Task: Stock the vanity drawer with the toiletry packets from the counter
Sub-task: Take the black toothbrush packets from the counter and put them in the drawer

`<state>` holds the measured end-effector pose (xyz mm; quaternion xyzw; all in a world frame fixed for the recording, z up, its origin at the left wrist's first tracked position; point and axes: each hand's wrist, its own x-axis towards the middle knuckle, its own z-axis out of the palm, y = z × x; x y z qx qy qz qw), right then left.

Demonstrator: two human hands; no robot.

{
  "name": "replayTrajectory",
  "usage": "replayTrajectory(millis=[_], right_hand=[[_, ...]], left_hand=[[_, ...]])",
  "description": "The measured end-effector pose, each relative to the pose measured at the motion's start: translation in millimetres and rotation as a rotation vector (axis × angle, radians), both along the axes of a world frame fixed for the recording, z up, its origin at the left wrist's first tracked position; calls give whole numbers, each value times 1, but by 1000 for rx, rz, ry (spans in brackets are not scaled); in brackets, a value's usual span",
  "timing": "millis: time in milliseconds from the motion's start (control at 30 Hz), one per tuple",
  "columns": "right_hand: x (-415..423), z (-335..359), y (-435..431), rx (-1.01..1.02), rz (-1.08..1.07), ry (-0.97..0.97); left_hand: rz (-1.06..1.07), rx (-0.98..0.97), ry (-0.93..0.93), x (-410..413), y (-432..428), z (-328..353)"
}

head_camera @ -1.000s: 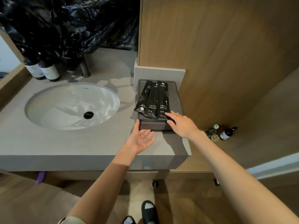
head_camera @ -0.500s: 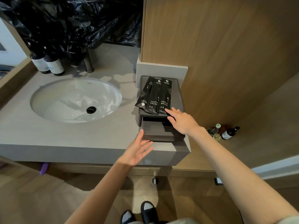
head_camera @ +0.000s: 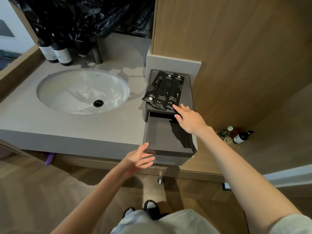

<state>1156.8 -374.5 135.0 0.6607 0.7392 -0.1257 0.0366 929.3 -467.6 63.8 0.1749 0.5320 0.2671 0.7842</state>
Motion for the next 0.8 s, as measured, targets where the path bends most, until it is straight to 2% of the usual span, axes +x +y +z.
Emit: replayTrajectory(millis=[100, 533, 633, 800], right_hand=[[0, 0, -1, 3, 6, 0], [0, 1, -3, 24, 17, 3], [-1, 0, -3, 31, 4, 22], [5, 5, -2, 55, -24, 176]], left_hand=[[-136, 17, 42, -9, -17, -3], [-123, 65, 97, -14, -54, 8], [-222, 144, 268, -19, -52, 8], [-340, 519, 571, -46, -39, 24]])
